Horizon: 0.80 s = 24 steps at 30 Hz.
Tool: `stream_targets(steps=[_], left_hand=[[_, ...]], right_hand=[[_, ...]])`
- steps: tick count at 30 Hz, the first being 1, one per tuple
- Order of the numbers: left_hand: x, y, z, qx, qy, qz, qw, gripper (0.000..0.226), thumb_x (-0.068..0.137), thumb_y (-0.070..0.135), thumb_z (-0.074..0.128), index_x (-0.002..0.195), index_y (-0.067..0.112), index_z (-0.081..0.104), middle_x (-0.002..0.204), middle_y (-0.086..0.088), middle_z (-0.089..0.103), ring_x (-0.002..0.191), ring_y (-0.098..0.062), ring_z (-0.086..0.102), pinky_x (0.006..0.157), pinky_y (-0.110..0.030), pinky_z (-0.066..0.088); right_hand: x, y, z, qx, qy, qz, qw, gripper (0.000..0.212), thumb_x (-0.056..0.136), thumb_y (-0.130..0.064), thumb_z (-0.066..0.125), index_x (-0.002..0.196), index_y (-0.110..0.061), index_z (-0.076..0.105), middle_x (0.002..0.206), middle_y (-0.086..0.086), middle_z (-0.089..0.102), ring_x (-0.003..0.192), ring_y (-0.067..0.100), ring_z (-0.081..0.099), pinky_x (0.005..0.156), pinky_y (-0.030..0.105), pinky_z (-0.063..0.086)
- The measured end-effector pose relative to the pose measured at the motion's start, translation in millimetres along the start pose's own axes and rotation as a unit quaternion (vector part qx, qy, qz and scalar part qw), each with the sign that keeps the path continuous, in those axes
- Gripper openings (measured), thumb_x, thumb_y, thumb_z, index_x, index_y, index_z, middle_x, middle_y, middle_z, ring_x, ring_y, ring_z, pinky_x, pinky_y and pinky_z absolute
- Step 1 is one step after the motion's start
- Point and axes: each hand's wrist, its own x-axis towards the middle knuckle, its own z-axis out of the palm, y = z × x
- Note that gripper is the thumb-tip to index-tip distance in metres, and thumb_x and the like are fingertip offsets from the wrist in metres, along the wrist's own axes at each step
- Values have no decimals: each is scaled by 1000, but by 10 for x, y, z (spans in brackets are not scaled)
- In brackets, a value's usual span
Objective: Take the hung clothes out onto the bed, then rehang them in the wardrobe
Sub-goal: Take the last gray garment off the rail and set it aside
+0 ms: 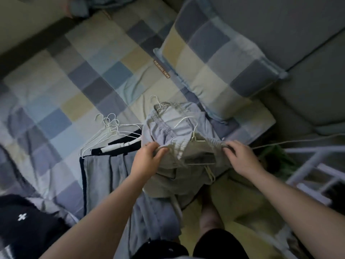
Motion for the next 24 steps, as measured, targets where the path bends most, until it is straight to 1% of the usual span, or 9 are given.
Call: stream_targets(steps=[4,7,9,11,14,18,19,21,24], left_hand=[[-549,220,-216,5,-53,73,996,33,92,41,64,67,25,50,66,6,48,65,-8,46,60,-33,31],[-828,417,-272,20,-98,133,986,26,91,48,63,73,30,57,71,7,56,68,-8,52,59,-30,35],[-957,562,-243,28,-120,173,977,24,92,49,61,76,31,58,74,8,57,69,-10,53,60,-29,39],[-1067,710,-165,43,-136,217,966,23,91,50,61,79,31,59,75,10,58,70,-11,54,61,-30,43],[-1277,943,11,61,-160,286,943,30,91,48,62,78,21,61,71,5,57,66,-8,53,60,-29,42],[-1690,1226,311,72,-197,369,906,34,92,41,65,70,16,56,68,1,52,67,-15,50,62,-35,39],[-1819,1278,400,78,-204,388,895,35,91,43,65,69,17,56,68,1,53,67,-17,51,64,-37,40],[-2126,1365,578,80,-225,420,875,32,91,41,66,65,29,50,66,6,51,66,-16,50,63,-36,39],[-2718,1414,875,78,-255,464,845,33,91,35,68,65,36,47,67,8,51,66,-13,51,63,-34,38]], right_hand=[[-1150,-233,-165,44,50,74,995,13,96,-22,56,94,-12,64,86,3,59,81,21,57,70,38,46],[-1868,-328,-217,95,100,131,982,13,97,-23,56,88,-17,62,82,0,57,77,14,56,70,37,45],[-2281,-377,-216,124,133,167,969,13,97,-24,56,89,-16,63,82,2,60,78,14,57,72,38,46],[-2666,-408,-200,142,175,196,954,12,96,-26,57,91,-18,64,83,-1,63,78,13,59,72,36,47],[-3263,-397,-143,177,235,222,929,15,96,-24,58,82,-28,60,75,-6,59,72,4,56,65,27,42],[-4099,-375,-10,228,280,263,895,17,97,-26,57,80,-25,60,66,-2,56,59,6,53,56,24,41],[-4317,-377,36,239,296,268,885,17,96,-26,58,79,-25,60,66,-2,56,59,6,53,55,22,41],[-4757,-372,154,252,328,280,866,18,96,-24,59,77,-23,60,67,-2,56,61,7,54,57,18,41],[-5464,-355,413,256,370,311,837,22,93,-22,64,73,-16,56,65,2,53,60,9,51,57,20,37]])
